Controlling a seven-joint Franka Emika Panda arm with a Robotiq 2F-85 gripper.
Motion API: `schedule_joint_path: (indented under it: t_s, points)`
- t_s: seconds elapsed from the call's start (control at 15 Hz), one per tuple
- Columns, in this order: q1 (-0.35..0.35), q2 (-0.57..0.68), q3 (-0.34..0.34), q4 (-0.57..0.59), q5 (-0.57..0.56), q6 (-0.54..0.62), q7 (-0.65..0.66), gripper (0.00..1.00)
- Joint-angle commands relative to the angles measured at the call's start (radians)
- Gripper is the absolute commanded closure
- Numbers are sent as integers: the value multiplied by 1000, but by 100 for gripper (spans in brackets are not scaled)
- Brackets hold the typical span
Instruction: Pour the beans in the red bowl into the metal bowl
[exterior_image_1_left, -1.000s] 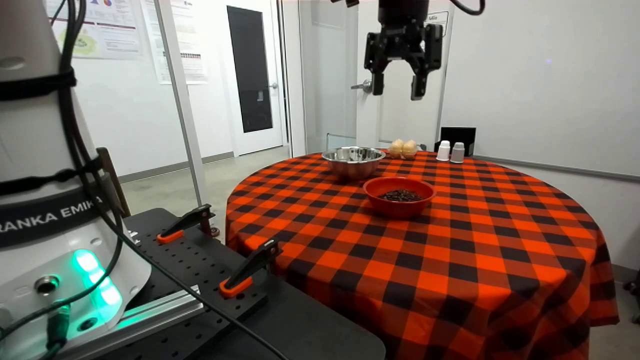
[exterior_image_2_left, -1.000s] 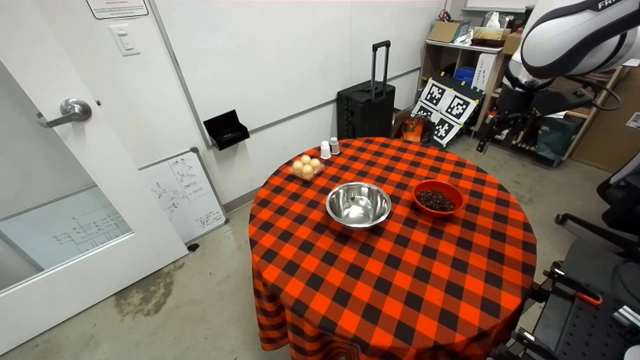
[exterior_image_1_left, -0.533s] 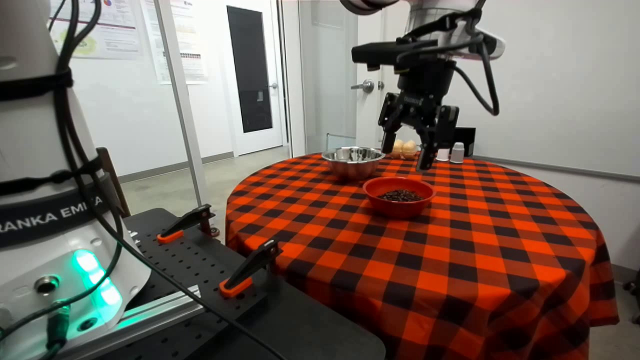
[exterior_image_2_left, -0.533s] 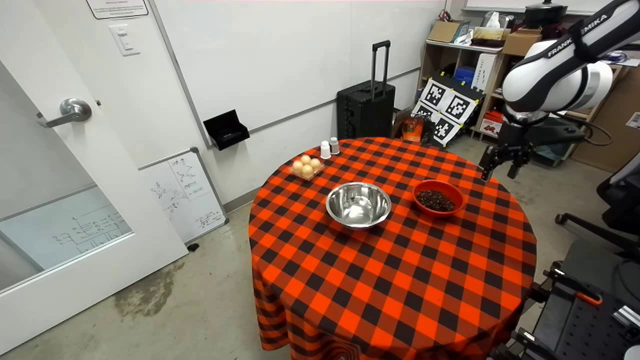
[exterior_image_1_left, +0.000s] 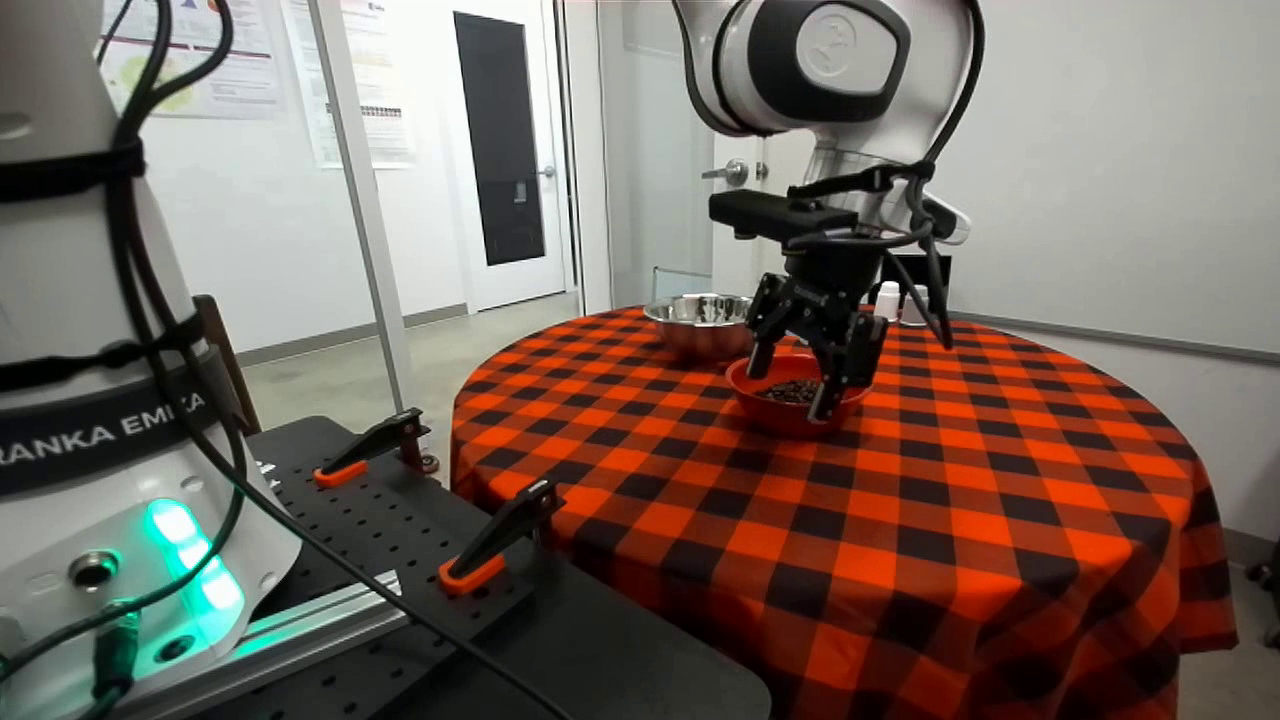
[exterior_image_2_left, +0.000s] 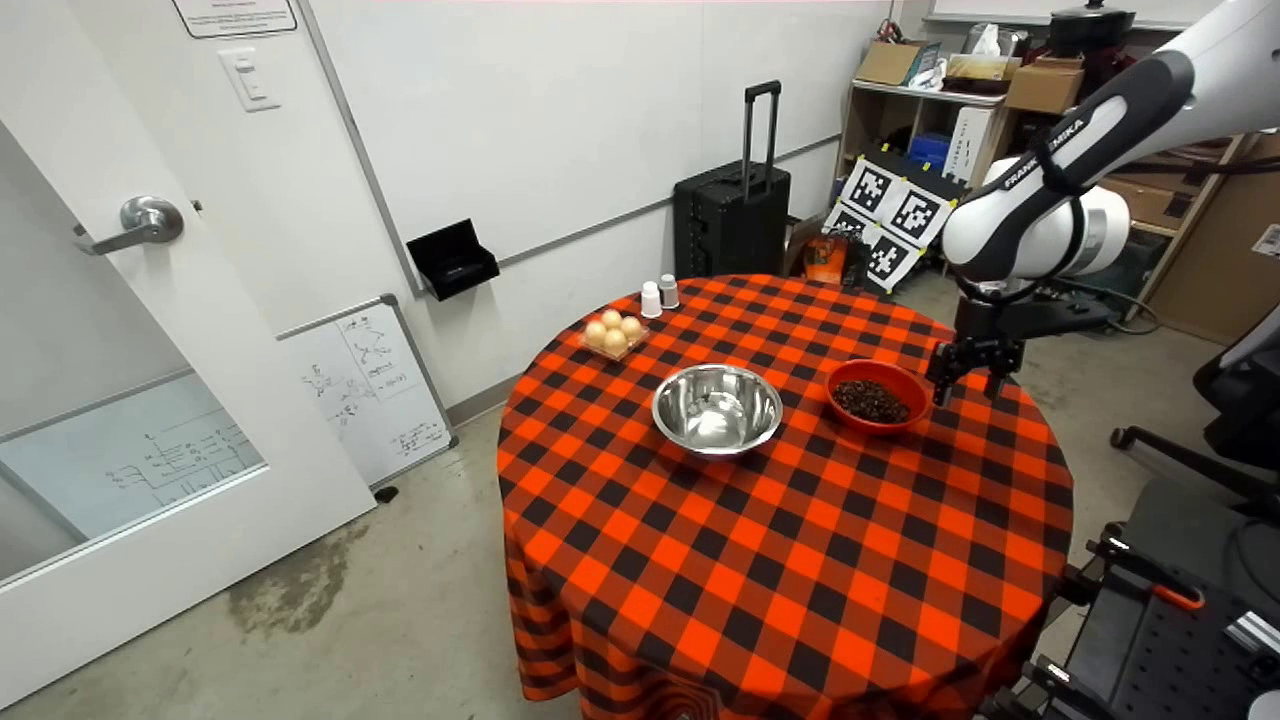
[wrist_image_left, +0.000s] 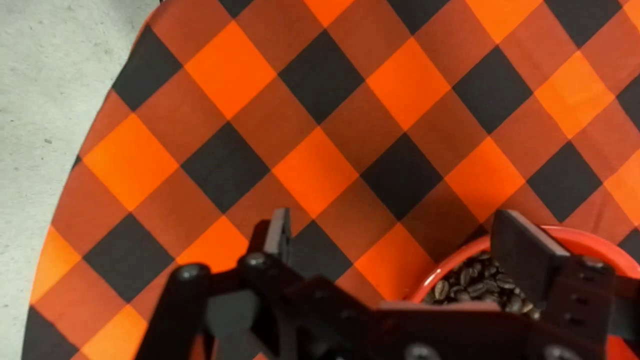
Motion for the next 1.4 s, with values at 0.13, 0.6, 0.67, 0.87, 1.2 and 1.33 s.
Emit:
schedule_joint_path:
  t_s: [0.13,0.6,0.67,0.87,1.2,1.33]
  points:
    - [-21,166,40,170,20,1,104,0]
    - [-29,286,37,331,-3,-17,209,0]
    - [-29,302,35,344,-7,-14,217,0]
    - [-26,342,28,372,-18,4,238,0]
    - [-24,370,28,405,-27,12,241,0]
    - [-25,372,27,411,-27,15,242,0]
